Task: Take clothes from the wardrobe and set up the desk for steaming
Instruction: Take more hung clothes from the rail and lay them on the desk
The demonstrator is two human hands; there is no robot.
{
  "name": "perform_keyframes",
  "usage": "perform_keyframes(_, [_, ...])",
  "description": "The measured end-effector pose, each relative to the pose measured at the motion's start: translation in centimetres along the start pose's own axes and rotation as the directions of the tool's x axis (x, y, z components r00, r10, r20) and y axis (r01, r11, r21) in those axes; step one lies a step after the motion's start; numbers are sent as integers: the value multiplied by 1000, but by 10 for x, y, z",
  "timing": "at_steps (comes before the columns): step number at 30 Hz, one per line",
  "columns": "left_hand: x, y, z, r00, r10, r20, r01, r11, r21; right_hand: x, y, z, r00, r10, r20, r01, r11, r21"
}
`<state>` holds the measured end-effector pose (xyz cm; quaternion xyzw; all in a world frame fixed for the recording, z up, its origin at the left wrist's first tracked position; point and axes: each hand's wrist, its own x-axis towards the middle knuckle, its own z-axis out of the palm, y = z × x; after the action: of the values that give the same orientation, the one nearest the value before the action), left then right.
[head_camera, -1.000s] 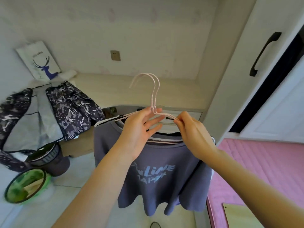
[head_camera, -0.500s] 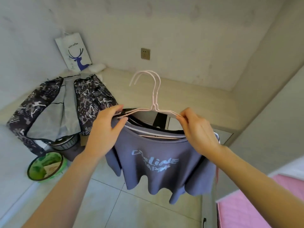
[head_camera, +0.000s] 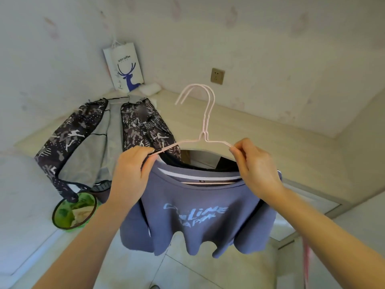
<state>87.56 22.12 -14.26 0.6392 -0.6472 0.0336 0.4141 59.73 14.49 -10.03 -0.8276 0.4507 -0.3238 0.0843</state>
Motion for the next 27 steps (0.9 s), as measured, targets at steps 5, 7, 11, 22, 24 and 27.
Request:
perform_keyframes(5, [28, -48, -22, 998, 0, -69, 0, 1000, 7, 44, -17, 36, 1000, 11, 11, -12, 998, 56])
perform_keyframes(7, [36, -68, -32, 996, 8, -86, -7, 1000, 4, 57, -20, 51, 999, 45, 31, -47, 997, 67])
perform_keyframes(11, [45, -112, -53, 994, -40, -100, 42, 999, 21, 70, -24, 84, 989, 96, 117, -95, 995, -8])
perform_keyframes(22, [56, -182, -102, 969, -180, -171, 204, 970, 135, 111, -69, 166, 995, -13, 101, 6, 997, 72])
perform_keyframes(24, [65, -190, -110, 958, -192, -213, 228, 960, 160, 129, -79, 173, 998, -38, 52, 33, 995, 93])
perform_keyframes(27, [82, -201, -118, 943, -227, -242, 272, 947, 171, 156, -88, 181, 997, -76, -21, 78, 994, 83])
